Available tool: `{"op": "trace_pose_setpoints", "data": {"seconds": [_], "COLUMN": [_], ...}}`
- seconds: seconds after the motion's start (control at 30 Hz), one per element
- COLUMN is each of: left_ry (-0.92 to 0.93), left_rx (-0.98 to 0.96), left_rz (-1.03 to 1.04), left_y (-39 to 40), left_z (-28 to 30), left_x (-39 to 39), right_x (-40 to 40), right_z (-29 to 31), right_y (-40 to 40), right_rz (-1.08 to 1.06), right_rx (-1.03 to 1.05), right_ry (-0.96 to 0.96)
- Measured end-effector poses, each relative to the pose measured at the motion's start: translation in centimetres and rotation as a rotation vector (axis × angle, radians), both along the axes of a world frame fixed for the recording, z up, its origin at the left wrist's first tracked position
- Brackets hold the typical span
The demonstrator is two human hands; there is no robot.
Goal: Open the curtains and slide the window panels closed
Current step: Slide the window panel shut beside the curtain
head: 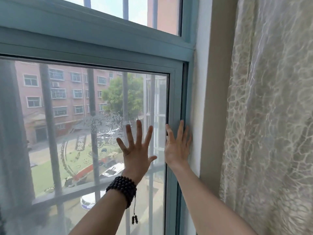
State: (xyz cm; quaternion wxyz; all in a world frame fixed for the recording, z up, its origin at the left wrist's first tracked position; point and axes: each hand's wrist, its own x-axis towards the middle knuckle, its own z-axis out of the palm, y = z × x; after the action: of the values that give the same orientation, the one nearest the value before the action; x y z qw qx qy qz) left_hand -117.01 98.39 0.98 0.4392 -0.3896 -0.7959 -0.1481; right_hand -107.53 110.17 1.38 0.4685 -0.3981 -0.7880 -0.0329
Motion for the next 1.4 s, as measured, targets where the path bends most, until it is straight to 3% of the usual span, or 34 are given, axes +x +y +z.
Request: {"op": "trace_pose_setpoints", "data": {"seconds": [0.6,0.97,1.4], "left_ry": [0.054,-0.058,0.012], "left_rx": [-0.129,0.006,0.094], "left_rz": [-0.029,-0.398,-0.230], "left_y": [-3.9,-10.2,-21.7], "left_z": [1.0,2.0,4.5], "left_x": [-0.2,-0.7,-1.7], "right_x": [1.5,3.1,0.0], "right_z": [0.0,1.2,4.1], "right_y": [-1.5,-7.7,-15.5], "right_rz": [0.039,0.421,0.740], "right_rx": [-0.058,0.036,0.194], "right_ry": [-0.060,0.007,0.034]}}
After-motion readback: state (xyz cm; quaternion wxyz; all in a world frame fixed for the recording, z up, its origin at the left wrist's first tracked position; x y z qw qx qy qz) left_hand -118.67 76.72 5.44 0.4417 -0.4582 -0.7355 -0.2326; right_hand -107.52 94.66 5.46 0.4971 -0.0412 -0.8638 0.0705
